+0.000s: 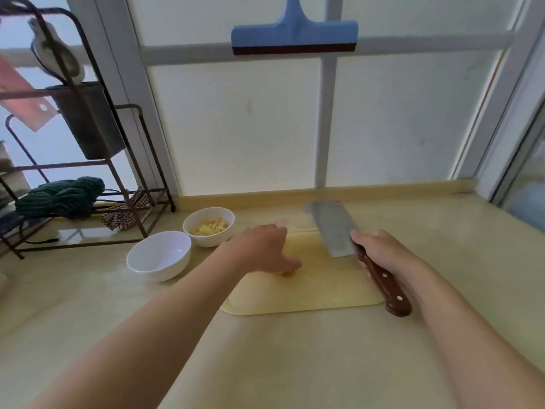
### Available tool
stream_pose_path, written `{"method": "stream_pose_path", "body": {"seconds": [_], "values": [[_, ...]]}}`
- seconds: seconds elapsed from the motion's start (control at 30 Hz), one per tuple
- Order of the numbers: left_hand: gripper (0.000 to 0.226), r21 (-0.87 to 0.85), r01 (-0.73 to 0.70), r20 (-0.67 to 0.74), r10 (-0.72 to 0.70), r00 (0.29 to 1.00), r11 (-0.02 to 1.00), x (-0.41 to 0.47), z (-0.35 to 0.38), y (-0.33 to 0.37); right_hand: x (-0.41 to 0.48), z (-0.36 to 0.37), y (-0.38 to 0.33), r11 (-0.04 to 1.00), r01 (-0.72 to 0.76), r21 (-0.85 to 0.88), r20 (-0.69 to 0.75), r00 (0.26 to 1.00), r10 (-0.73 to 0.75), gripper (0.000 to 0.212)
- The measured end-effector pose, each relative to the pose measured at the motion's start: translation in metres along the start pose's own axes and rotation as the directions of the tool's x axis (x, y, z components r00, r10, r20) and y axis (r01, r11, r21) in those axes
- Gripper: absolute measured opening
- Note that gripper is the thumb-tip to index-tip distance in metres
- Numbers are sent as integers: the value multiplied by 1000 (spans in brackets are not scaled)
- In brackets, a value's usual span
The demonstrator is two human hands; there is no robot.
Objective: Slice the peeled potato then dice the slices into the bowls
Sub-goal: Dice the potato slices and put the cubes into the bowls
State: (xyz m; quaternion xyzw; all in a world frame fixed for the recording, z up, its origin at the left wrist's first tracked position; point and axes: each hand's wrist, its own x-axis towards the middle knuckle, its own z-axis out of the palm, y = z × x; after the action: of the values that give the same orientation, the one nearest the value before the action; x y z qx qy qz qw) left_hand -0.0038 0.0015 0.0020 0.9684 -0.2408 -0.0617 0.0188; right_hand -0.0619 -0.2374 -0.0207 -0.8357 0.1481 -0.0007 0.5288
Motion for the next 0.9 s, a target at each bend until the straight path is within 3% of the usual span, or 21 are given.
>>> {"method": "stream_pose_path", "body": {"seconds": [0.1,0.27,0.47,0.63,0.77,0.9], "values": [[63,98,53,76,-61,995,994,10,-2,6,1,-2,3,999,28,18,34,999,-29,43],[61,60,27,52,-31,998,998,15,-3,10,3,-6,11,995,64,72,69,995,-69,44],[68,90,-119,-93,127,987,989,15,0,19,5,-6,16,989,50,140,77,995,-62,39],[38,-199,-212,-258,158,953,957,7,1,39,6,-12,16,975,-1,222,49,999,-10,46],[12,-181,-332,-457,220,862,926,0,12,57,6,-19,17,953,-13,302,14,1000,10,46],[15,-201,-292,-506,156,848,935,-1,34,66,5,-24,21,926,-44,374,40,999,32,49]]}}
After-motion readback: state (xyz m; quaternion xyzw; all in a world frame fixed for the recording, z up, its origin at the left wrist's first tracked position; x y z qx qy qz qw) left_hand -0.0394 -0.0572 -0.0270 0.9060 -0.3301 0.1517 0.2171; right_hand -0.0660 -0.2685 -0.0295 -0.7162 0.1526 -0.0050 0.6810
